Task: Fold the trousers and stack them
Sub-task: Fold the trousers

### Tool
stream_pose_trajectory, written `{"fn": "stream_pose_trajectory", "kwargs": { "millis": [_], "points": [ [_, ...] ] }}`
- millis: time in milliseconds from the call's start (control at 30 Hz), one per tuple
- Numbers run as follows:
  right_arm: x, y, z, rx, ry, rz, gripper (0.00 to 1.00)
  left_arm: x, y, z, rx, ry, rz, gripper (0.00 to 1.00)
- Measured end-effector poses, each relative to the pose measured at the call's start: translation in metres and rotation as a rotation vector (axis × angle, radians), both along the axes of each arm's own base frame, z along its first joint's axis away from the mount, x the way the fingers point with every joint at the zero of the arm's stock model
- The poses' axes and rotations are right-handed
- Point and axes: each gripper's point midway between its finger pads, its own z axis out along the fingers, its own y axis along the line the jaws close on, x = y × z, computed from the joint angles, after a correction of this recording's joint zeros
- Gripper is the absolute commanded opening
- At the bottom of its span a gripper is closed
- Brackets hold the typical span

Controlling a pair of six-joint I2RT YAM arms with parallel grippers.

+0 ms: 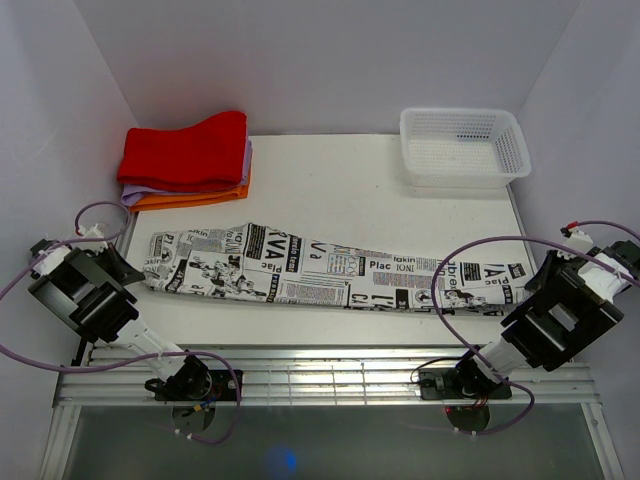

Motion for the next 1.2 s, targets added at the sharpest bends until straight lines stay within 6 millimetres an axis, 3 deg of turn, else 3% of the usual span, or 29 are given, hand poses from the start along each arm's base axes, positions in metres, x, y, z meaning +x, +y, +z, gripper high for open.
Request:
{"fn": "stream_pose_trajectory", "kwargs": {
  "millis": [100,133,367,567,800,1200],
  "points": [
    [0.003,0.001,0.006,0.002,-0.025,0.002,0.08,0.002,-0.002,0.002,-0.009,-0.021,-0.008,0.17],
    [0.004,0.001,0.007,-0.002,-0.029,0.002,0.08,0.003,-0.003,0.003,-0.013,-0.026,-0.010,0.27],
    [0.006,-0.005,0.004,-0.016,-0.029,-0.003,0.08,0.003,-0.021,0.004,-0.105,-0.062,-0.005,0.54],
    [0.006,-0.006,0.002,-0.016,-0.023,-0.005,0.08,-0.002,-0.034,-0.005,-0.173,-0.046,0.029,0.56],
    [0.005,-0.008,0.001,-0.025,-0.011,-0.008,0.08,-0.005,-0.032,-0.025,-0.170,0.001,0.111,0.58],
    [0.006,-0.010,0.004,-0.030,-0.013,-0.009,0.08,-0.007,-0.023,-0.020,-0.153,0.028,0.145,0.59]
  ]
}}
